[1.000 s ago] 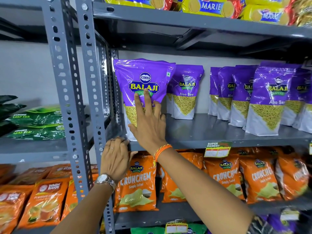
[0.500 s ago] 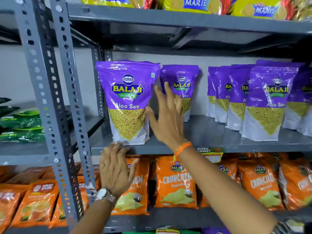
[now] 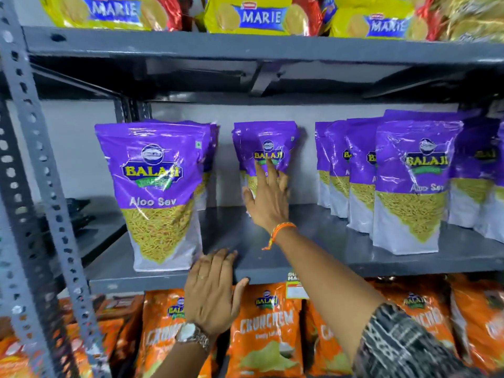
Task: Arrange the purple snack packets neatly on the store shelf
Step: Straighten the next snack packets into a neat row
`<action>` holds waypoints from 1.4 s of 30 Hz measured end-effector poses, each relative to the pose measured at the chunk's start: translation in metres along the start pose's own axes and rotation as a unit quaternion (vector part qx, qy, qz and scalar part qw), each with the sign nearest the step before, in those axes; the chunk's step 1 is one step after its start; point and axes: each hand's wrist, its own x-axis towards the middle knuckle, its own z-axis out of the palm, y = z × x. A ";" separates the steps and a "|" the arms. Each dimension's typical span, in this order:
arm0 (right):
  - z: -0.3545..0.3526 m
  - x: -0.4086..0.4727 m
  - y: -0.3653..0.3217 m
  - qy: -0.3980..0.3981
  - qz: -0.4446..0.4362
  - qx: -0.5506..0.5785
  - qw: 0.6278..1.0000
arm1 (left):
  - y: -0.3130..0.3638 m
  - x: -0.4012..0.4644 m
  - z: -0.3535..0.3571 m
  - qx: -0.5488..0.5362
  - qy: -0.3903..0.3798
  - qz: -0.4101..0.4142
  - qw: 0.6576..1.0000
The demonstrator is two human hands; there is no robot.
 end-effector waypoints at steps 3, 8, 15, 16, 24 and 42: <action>0.018 0.014 0.019 -0.038 0.005 -0.014 0.999 | -0.004 -0.003 0.010 0.030 0.015 0.021 0.999; 0.044 0.036 0.040 -0.073 0.032 -0.038 0.996 | -0.006 -0.003 0.023 0.074 0.072 0.028 0.994; 0.073 0.053 0.044 -0.045 0.046 -0.074 0.995 | -0.007 -0.004 0.031 0.105 0.108 0.029 0.988; 0.077 0.053 0.043 -0.039 0.052 -0.072 0.995 | -0.007 -0.004 0.030 0.106 0.109 0.029 0.988; 0.072 0.048 0.044 -0.025 0.057 -0.071 0.996 | -0.006 -0.003 0.027 0.103 0.103 0.028 0.989; -0.040 -0.053 0.006 0.021 0.040 -0.067 0.997 | 0.009 -0.002 -0.007 0.036 -0.019 -0.022 0.999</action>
